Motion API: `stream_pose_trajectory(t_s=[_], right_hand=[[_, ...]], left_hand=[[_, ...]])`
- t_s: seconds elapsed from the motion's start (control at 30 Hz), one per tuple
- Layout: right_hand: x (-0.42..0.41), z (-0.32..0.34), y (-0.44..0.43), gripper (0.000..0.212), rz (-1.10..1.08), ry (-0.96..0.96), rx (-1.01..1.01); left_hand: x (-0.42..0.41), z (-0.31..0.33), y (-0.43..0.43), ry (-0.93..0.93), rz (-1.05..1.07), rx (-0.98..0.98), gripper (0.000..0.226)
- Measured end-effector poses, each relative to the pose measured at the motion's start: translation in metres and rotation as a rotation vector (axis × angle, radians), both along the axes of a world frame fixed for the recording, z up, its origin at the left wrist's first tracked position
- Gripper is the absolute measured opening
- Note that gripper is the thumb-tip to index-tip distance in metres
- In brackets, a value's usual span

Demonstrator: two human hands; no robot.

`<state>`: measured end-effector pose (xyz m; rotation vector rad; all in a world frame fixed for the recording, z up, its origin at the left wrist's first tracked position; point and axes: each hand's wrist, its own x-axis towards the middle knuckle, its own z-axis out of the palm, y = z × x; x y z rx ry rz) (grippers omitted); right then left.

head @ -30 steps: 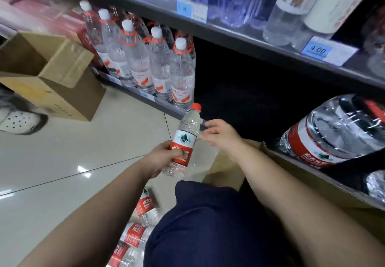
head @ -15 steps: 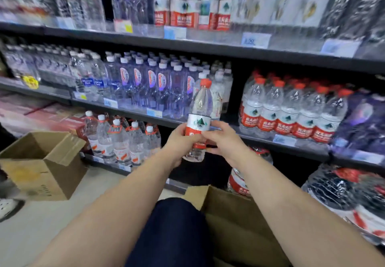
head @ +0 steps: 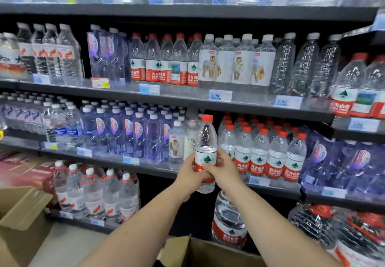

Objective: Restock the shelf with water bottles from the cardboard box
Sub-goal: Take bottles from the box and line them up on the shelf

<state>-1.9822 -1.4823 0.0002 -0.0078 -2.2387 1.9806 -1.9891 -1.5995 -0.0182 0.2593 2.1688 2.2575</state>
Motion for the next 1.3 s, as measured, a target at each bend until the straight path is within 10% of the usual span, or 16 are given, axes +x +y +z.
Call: stream_pose_trajectory(t_s=[0.53,1.3], right_hand=[[-0.131,-0.028,0.037,0.057,-0.182,0.110,0.218],[-0.105,-0.076,0.084,0.031,-0.169,0.154,0.457]], left_hand=[[-0.158,-0.023,0.041,0.265,0.107,-0.306,0.054],[-0.163,-0.062,0.053,0.164,0.248,-0.552,0.063]])
